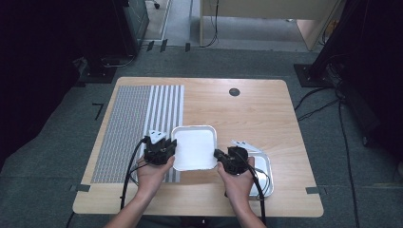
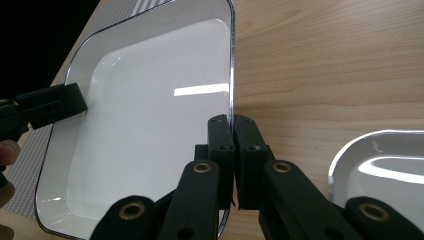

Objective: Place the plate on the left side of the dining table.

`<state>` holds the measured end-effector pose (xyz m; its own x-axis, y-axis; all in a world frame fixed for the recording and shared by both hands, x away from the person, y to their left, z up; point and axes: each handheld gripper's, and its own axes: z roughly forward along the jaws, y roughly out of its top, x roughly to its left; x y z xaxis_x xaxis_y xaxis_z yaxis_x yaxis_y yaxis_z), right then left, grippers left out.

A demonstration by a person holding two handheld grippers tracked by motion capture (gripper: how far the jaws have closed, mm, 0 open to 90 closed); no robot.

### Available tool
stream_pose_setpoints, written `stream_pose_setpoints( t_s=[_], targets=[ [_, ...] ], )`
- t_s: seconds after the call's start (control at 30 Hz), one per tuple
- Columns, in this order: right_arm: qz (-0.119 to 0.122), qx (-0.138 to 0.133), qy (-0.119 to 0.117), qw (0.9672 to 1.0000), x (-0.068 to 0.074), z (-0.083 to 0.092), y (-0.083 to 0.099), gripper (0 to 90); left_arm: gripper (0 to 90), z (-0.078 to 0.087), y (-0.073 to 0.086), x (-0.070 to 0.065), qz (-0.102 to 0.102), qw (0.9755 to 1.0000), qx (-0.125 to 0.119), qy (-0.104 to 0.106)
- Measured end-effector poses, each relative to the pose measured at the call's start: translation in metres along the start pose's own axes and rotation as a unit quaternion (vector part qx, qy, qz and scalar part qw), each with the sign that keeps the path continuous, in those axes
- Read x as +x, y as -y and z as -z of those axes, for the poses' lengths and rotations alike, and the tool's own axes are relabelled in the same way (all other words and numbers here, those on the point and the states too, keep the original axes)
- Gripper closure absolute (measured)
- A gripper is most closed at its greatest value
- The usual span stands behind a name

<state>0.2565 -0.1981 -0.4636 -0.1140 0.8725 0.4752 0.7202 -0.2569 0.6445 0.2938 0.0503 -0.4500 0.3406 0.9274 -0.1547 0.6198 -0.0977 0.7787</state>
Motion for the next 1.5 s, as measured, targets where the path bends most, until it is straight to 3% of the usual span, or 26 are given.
stream_pose_setpoints(
  t_s=[0.97, 1.27, 1.5],
  targets=[
    [0.001, 0.017, -0.032, 0.9993, 0.061, -0.055, 0.002, 87.9, 80.6, 0.011, -0.004, 0.073, 0.026, 0.9984, -0.011, -0.049],
    [0.004, 0.026, -0.036, 0.9990, 0.082, -0.077, 0.003, 87.0, 82.8, 0.003, -0.006, 0.097, 0.039, 0.9959, -0.003, -0.082],
    [-0.013, 0.048, -0.040, 0.9980, 0.094, -0.103, 0.005, 86.9, 83.9, -0.007, -0.007, 0.119, 0.042, 0.9932, 0.009, -0.108]
  ],
)
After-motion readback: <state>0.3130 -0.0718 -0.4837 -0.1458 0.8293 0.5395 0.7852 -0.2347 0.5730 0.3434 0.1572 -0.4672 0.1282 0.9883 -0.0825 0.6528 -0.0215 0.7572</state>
